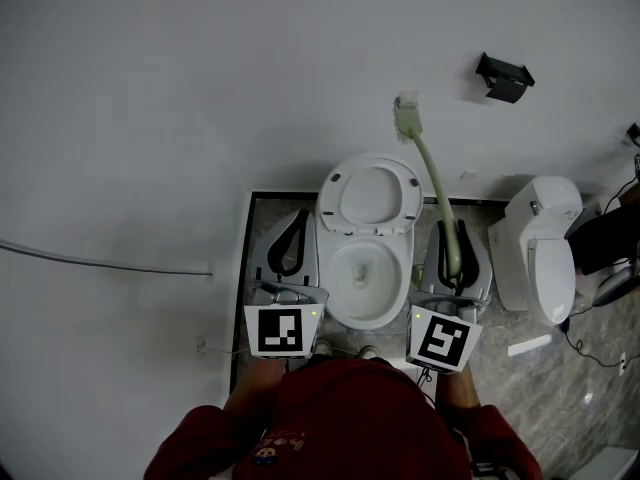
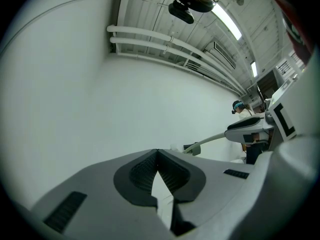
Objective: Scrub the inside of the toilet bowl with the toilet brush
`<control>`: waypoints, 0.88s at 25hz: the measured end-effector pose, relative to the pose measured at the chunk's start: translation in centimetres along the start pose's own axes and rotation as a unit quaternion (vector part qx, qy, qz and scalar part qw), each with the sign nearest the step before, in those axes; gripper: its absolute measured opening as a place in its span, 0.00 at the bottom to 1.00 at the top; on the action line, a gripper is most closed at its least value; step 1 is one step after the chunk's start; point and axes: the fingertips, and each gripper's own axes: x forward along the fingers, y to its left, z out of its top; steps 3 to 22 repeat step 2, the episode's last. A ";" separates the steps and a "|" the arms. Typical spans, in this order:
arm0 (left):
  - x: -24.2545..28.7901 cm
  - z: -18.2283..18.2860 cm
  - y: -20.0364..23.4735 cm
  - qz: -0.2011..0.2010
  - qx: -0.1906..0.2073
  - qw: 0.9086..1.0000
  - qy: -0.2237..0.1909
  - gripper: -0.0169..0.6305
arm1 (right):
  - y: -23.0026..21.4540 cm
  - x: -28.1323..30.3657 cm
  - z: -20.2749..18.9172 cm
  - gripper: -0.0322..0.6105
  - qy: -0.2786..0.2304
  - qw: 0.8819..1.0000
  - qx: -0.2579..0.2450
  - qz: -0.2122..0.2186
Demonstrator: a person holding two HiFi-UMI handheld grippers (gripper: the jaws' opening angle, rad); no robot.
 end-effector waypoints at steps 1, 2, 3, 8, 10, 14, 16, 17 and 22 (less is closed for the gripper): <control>0.0 -0.1 0.0 0.001 -0.001 1.000 0.001 0.04 | 0.0 0.0 0.0 0.24 -0.001 1.000 -0.002 0.000; -0.1 -0.1 0.0 0.001 -0.003 1.000 0.001 0.04 | 0.0 0.0 0.0 0.24 -0.001 1.000 -0.004 0.000; -0.1 -0.1 0.0 0.001 -0.003 1.000 0.001 0.04 | 0.0 0.0 0.0 0.24 -0.001 1.000 -0.004 0.000; -0.1 -0.1 0.0 0.001 -0.003 1.000 0.001 0.04 | 0.0 0.0 0.0 0.24 -0.001 1.000 -0.004 0.000; -0.1 -0.1 0.0 0.001 -0.003 1.000 0.001 0.04 | 0.0 0.0 0.0 0.24 -0.001 1.000 -0.004 0.000; -0.1 -0.1 0.0 0.001 -0.003 1.000 0.001 0.04 | 0.0 0.0 0.0 0.24 -0.001 1.000 -0.004 0.000; -0.1 -0.1 0.0 0.001 -0.003 1.000 0.001 0.04 | 0.0 0.0 0.0 0.24 -0.001 1.000 -0.004 0.000; -0.1 -0.1 0.0 0.001 -0.003 1.000 0.001 0.04 | 0.0 0.0 0.0 0.24 -0.001 1.000 -0.004 0.000; -0.1 -0.1 0.0 0.001 -0.003 1.000 0.001 0.04 | 0.0 0.0 0.0 0.24 -0.001 1.000 -0.004 0.000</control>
